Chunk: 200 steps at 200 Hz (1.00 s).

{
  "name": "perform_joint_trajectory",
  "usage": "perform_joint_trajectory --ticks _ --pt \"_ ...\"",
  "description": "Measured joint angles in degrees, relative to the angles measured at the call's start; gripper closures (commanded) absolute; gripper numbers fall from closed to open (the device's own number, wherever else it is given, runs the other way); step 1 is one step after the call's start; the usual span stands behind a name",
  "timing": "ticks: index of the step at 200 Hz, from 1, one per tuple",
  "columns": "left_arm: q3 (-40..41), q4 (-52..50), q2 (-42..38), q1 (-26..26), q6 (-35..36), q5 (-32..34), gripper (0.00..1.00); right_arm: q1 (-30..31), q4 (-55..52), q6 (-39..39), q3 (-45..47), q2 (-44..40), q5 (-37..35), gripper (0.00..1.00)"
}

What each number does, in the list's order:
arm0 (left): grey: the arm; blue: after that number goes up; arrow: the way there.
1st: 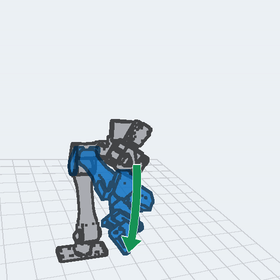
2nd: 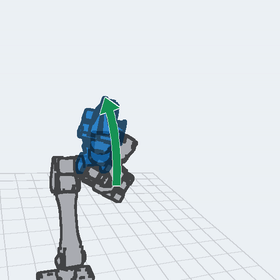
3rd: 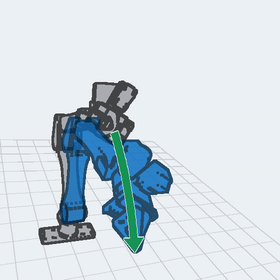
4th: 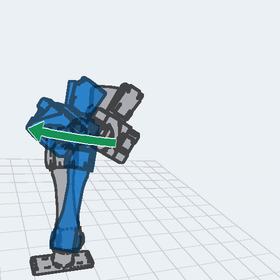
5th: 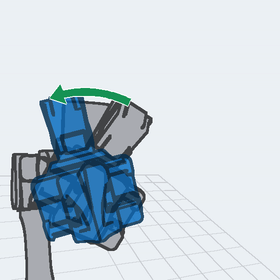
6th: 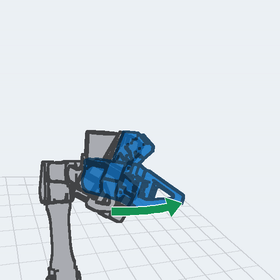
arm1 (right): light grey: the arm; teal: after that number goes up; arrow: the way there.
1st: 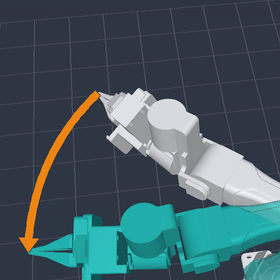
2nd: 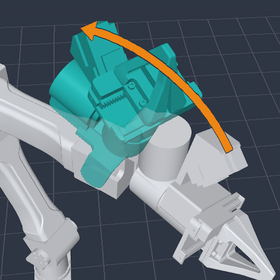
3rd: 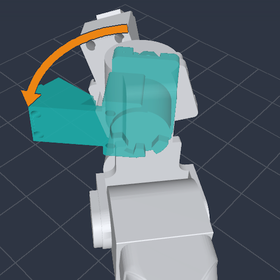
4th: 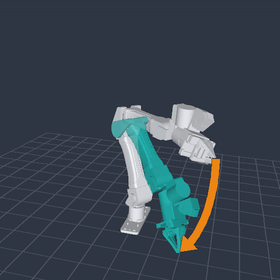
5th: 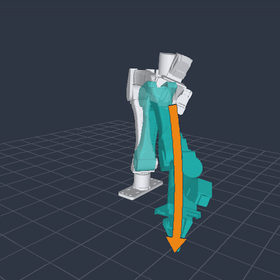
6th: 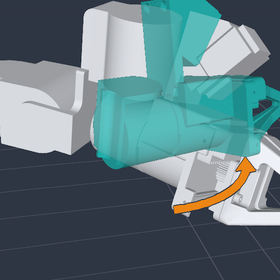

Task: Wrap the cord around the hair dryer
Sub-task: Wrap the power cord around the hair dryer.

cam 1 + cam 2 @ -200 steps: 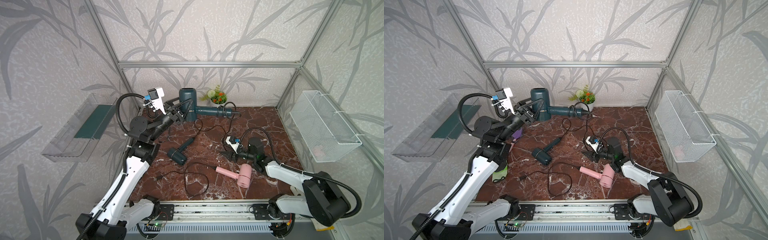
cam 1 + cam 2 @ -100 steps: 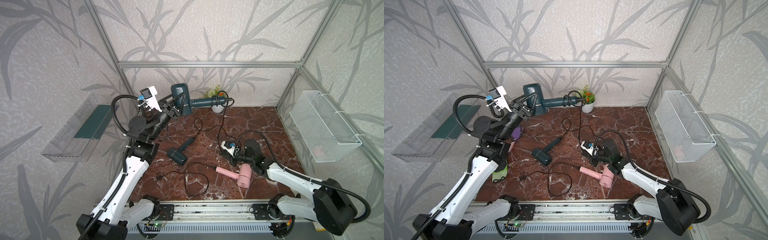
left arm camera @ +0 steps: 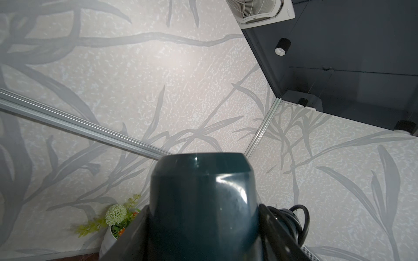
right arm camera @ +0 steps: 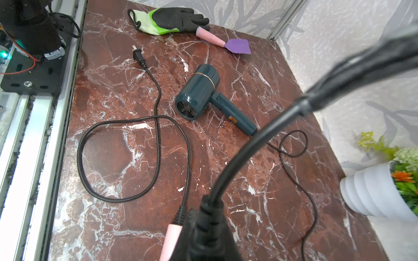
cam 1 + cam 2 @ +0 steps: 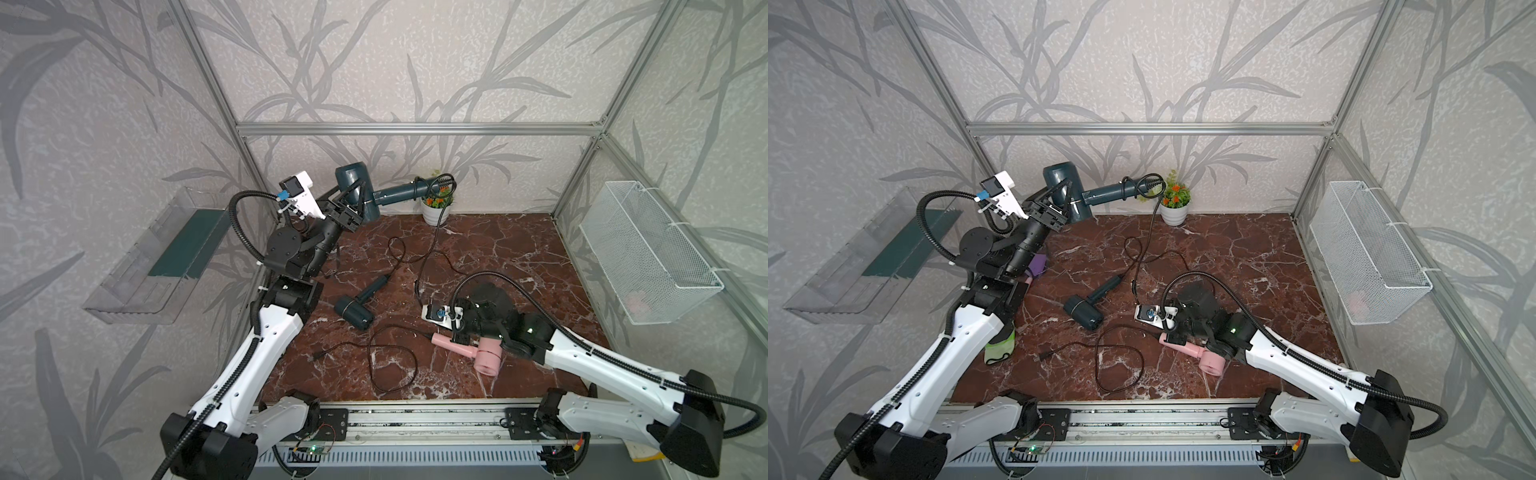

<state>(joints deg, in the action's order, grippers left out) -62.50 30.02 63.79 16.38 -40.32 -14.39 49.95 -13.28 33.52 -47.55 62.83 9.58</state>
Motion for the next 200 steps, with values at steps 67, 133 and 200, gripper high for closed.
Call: perform_joint_trajectory --ticks 67,133,200 --pt "0.83 -8.44 -1.97 -0.33 0.07 -6.58 1.00 -9.53 -3.56 4.55 -2.45 -1.42 -3.85 1.00" --pt "-2.34 -26.32 -8.79 -0.61 6.34 -11.50 1.00 -16.17 -4.72 8.52 -9.31 -1.68 -5.05 1.00" --pt "-1.27 -17.68 -6.01 -2.67 0.74 -0.33 1.00 -1.07 -17.66 10.05 -10.82 -5.57 -11.85 1.00"
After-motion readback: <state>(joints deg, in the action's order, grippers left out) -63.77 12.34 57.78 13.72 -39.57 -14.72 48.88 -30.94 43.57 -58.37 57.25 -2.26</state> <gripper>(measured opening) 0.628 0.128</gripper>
